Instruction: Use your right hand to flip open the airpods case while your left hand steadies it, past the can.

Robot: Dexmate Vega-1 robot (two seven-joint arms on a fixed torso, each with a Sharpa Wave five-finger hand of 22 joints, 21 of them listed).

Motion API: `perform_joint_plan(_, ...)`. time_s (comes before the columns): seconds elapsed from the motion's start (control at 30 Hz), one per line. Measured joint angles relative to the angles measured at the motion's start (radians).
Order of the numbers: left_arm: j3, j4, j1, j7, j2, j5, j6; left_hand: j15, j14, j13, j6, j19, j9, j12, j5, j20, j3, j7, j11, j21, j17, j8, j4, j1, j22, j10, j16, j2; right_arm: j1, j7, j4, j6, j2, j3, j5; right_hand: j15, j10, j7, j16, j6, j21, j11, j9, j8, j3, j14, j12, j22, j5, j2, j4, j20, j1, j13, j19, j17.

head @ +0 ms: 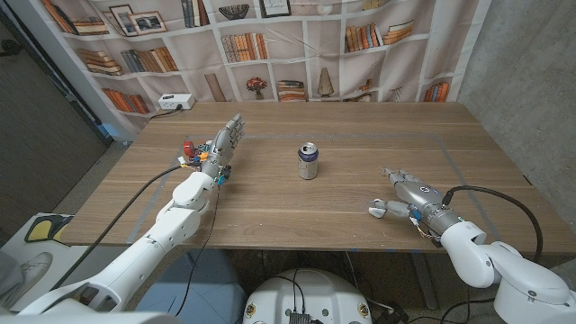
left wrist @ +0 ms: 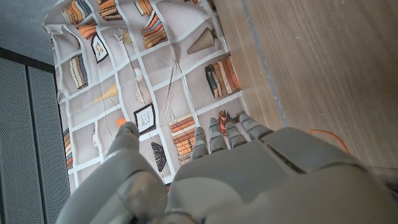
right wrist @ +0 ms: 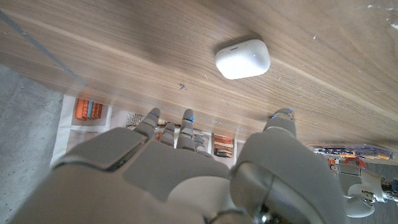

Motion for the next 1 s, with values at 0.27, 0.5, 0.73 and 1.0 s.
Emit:
perform_joint_plan(0.27, -0.002, -0.008, 0.004, 0.002, 0.005, 0.000, 0.006, 0.000, 0.000, 0.000, 0.000, 0.000, 0.000, 0.000, 0.000, 0.000, 0.000, 0.000, 0.000, 0.000, 0.000, 0.000, 0.000, 0.000, 0.000, 0.000, 0.000, 0.000, 0.001, -0.010, 0.000, -0.004, -0.021, -0.011, 0.016, 0.000, -0.002, 0.000, 0.000, 0.000, 0.000, -0.004, 0.000, 0.004, 0.000, 0.000, 0.000, 0.000, 0.000, 0.000, 0.000, 0.000, 0.000, 0.005, 0.000, 0.000)
perform_joint_plan(0.5, -0.005, -0.016, 0.010, 0.005, 0.010, -0.001, 0.008, 0.000, 0.000, 0.000, 0.000, 0.000, 0.000, 0.000, 0.000, 0.000, 0.000, 0.000, 0.000, 0.000, 0.000, 0.000, 0.000, 0.000, 0.000, 0.000, 0.000, 0.000, -0.001, -0.025, 0.007, 0.005, -0.038, -0.017, 0.037, -0.010, 0.008, 0.000, 0.000, 0.000, 0.000, -0.014, 0.000, 0.004, 0.000, -0.001, 0.004, 0.000, 0.000, 0.000, 0.000, -0.006, 0.000, 0.005, 0.006, 0.000)
perform_joint_plan(0.73, -0.007, -0.028, 0.018, 0.006, 0.015, -0.002, 0.011, 0.000, 0.000, 0.000, 0.000, 0.000, 0.000, 0.000, 0.000, 0.000, 0.000, 0.000, 0.000, 0.000, 0.000, 0.000, 0.000, 0.000, 0.000, 0.000, 0.000, 0.000, 0.007, -0.045, 0.010, 0.006, -0.048, -0.038, 0.049, -0.013, 0.012, 0.000, 0.000, 0.000, 0.000, -0.018, 0.000, 0.004, 0.007, -0.004, 0.004, 0.000, 0.000, -0.003, 0.001, -0.009, 0.008, 0.009, 0.009, 0.000)
perform_joint_plan(1.0, -0.007, -0.035, 0.025, 0.008, 0.017, -0.002, 0.012, 0.000, 0.000, 0.000, 0.000, 0.000, 0.000, 0.000, 0.000, 0.000, 0.000, 0.000, 0.000, 0.000, 0.000, 0.000, 0.000, 0.000, 0.000, 0.000, 0.000, 0.000, 0.023, -0.068, 0.012, -0.019, -0.050, -0.072, 0.041, -0.020, 0.042, -0.004, 0.006, 0.004, 0.000, -0.026, 0.000, 0.004, 0.014, -0.001, 0.023, 0.000, 0.000, 0.003, -0.005, -0.009, 0.022, 0.017, 0.009, -0.003)
